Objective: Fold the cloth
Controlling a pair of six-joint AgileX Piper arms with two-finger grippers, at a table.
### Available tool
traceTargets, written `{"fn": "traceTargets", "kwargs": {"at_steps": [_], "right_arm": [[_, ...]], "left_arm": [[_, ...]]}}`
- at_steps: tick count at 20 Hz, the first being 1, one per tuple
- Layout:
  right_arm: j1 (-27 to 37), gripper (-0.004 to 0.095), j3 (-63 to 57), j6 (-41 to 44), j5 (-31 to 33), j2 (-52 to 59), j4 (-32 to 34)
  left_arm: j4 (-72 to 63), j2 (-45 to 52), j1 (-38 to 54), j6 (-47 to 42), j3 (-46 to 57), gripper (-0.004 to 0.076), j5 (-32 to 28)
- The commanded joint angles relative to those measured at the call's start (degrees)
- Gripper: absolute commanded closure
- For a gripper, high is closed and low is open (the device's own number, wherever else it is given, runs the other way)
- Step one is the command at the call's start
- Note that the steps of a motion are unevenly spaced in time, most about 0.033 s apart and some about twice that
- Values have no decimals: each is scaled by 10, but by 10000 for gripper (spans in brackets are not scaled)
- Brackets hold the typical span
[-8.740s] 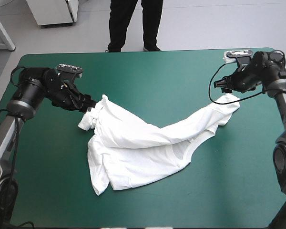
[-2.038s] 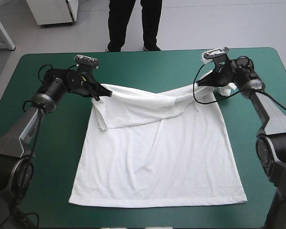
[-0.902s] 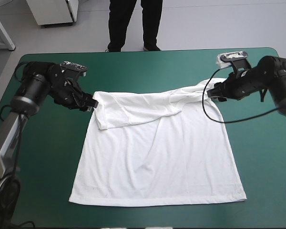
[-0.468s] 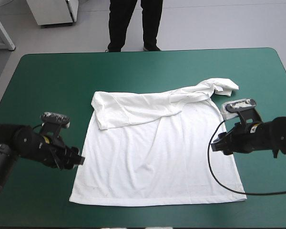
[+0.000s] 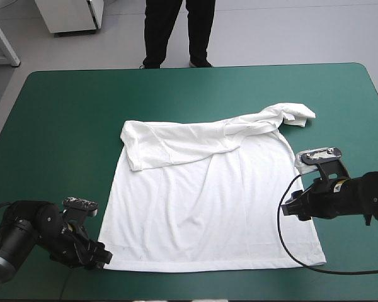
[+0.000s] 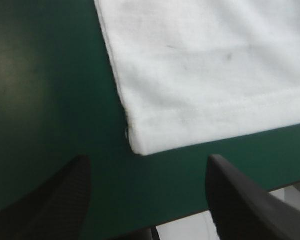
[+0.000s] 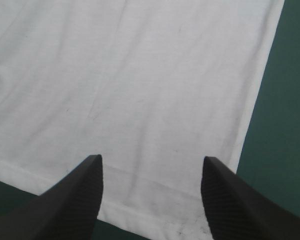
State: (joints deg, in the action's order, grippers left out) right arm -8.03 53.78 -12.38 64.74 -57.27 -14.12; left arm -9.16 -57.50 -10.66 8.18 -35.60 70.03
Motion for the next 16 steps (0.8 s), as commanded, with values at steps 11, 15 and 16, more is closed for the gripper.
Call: {"fn": "traceTargets", "kwargs": {"at_steps": [11,15,16], "right_arm": [[-74,370,0,60,-12,7,151],[-74,370,-79,82,-32,2,195],[-74,370,-100,82,-41,1,192]], "left_arm": [[-46,-118,0,27,1,377,-95],[-52,-127,0,40,1,610,-107],[-52,-127,0,43,1,654,-108]]}}
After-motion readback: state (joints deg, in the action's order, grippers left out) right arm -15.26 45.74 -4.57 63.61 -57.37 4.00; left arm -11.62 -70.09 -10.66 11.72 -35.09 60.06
